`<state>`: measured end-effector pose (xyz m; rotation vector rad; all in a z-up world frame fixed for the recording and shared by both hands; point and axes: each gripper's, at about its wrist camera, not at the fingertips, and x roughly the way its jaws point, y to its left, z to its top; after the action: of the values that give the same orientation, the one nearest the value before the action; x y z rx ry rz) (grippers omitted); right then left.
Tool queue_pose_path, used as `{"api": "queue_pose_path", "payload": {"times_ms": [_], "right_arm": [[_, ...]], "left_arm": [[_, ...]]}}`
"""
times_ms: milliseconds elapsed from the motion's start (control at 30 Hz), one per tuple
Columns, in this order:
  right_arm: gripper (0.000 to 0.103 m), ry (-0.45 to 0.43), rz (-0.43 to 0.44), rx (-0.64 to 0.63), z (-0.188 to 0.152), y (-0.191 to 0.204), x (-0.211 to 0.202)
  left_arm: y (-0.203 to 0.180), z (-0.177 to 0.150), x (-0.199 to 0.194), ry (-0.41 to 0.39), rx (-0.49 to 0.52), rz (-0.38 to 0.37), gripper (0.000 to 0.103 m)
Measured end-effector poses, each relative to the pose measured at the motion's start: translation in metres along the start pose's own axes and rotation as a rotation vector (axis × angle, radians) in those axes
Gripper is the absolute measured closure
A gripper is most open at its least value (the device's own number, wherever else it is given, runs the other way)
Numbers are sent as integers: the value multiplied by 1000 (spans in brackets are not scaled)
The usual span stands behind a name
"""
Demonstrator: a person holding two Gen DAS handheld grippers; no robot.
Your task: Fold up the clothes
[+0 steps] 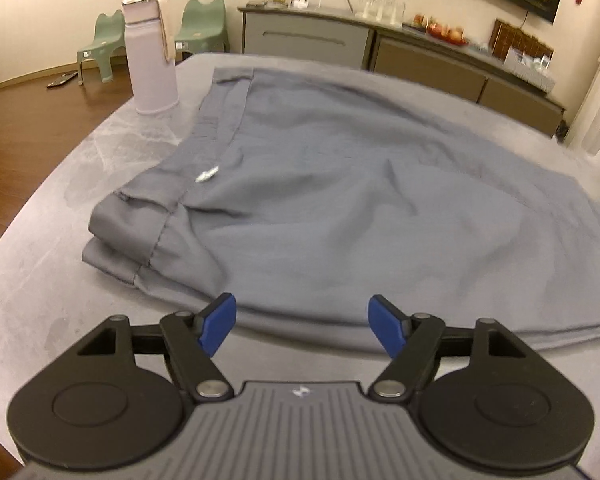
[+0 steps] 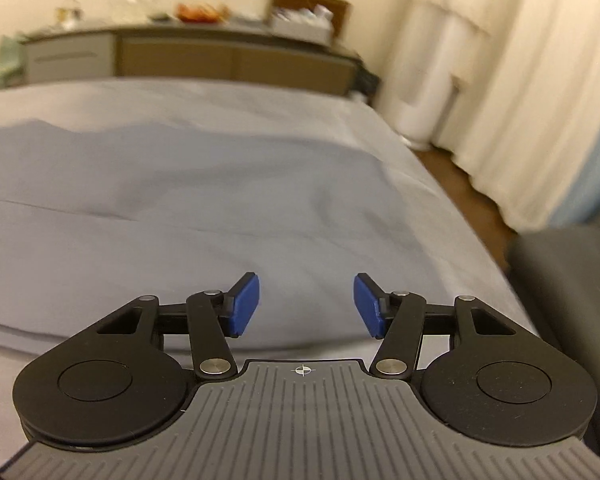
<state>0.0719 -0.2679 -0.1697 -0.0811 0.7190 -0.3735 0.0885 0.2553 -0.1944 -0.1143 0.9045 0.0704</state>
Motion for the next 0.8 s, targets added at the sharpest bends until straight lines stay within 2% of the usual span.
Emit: {"api": "queue_pose_path", "payload": {"times_ms": [100, 200, 267, 333, 467, 567, 600, 633, 700, 800], "right_arm": [[42, 9, 108, 0, 0, 33, -5], [42, 46, 135, -8, -3, 58, 1], [39, 71, 111, -3, -8, 62, 9], [26, 89, 78, 44, -10, 53, 14], [25, 120, 27, 142, -15, 29, 18], [27, 105, -28, 105, -13, 36, 13], [33, 80, -36, 76, -13, 43, 7], [33, 44, -36, 39, -13, 53, -2], [29, -10, 33, 13, -12, 72, -18], [28, -34, 158, 22, -14, 101, -30]], "left_arm": [[0, -1, 10, 35, 2, 41, 29], [12, -5, 17, 56, -26, 65, 29], [20, -7, 19, 60, -44, 84, 22], [28, -8, 19, 53, -61, 103, 21], [41, -9, 12, 57, -115, 84, 22], [41, -12, 3, 33, -115, 71, 22], [41, -12, 0, 17, -114, 73, 22], [41, -12, -3, 2, -113, 76, 22], [43, -11, -9, -24, -116, 73, 22], [42, -7, -14, -57, -115, 56, 22]]}}
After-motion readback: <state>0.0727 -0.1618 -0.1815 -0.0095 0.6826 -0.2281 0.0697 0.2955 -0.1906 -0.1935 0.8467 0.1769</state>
